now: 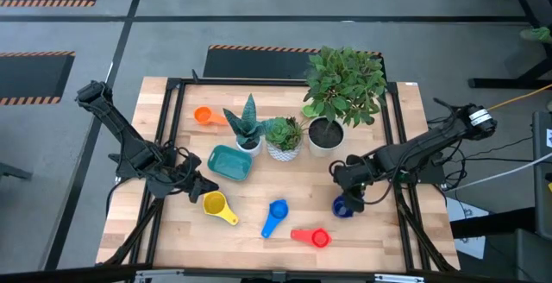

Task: Nest measuring cups in basket
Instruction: Stack the violet measuring cup into the yellow measuring cup

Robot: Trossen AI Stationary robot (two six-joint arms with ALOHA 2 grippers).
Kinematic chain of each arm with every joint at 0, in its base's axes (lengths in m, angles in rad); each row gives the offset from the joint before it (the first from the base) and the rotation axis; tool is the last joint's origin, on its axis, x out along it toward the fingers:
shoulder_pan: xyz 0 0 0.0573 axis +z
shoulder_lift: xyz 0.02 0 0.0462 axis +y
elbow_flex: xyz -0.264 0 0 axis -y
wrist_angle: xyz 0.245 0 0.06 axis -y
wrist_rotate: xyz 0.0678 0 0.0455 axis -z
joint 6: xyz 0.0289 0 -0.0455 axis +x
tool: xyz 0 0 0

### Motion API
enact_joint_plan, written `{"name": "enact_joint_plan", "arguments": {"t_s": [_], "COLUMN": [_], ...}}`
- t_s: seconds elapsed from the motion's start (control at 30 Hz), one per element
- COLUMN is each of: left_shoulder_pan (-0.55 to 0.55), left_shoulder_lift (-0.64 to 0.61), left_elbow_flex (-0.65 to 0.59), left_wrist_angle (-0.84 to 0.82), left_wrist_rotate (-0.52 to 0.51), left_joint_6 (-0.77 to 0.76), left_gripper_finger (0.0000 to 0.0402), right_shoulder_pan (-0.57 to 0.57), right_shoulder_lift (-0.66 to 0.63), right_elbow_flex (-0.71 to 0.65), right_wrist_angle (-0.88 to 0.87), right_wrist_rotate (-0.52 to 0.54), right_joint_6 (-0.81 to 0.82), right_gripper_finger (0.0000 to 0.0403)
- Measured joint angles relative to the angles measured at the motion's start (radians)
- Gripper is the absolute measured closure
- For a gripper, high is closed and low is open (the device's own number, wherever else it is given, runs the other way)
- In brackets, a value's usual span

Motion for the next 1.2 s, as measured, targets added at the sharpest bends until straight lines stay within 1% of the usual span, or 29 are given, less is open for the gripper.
{"name": "enact_joint_plan", "arguments": {"t_s": [0.47, 0.67, 0.83, 0.97, 1.13, 1.2], "left_shoulder_pan": [0.0, 0.0, 0.0, 0.0, 0.0, 0.0], "left_shoulder_lift": [0.0, 0.0, 0.0, 0.0, 0.0, 0.0], "left_elbow_flex": [0.0, 0.0, 0.0, 0.0, 0.0, 0.0], "left_wrist_angle": [0.0, 0.0, 0.0, 0.0, 0.0, 0.0], "left_wrist_rotate": [0.0, 0.0, 0.0, -0.001, -0.009, -0.017], "left_joint_6": [0.0, 0.0, 0.0, 0.0, 0.0, 0.001], "left_gripper_finger": [0.033, 0.033, 0.033, 0.033, 0.033, 0.033], "right_shoulder_pan": [0.0, 0.0, 0.0, 0.0, 0.0, 0.0], "right_shoulder_lift": [0.0, 0.0, 0.0, 0.0, 0.0, 0.0], "right_elbow_flex": [-0.124, -0.146, -0.146, -0.146, -0.146, -0.146], "right_wrist_angle": [0.215, 0.229, 0.225, 0.225, 0.225, 0.229], "right_wrist_rotate": [-0.015, -0.014, -0.014, -0.014, -0.013, -0.013], "right_joint_6": [0.013, 0.047, 0.062, 0.066, 0.093, 0.094], "right_gripper_finger": [0.0262, 0.0266, 0.0296, 0.033, 0.0382, 0.0391]}}
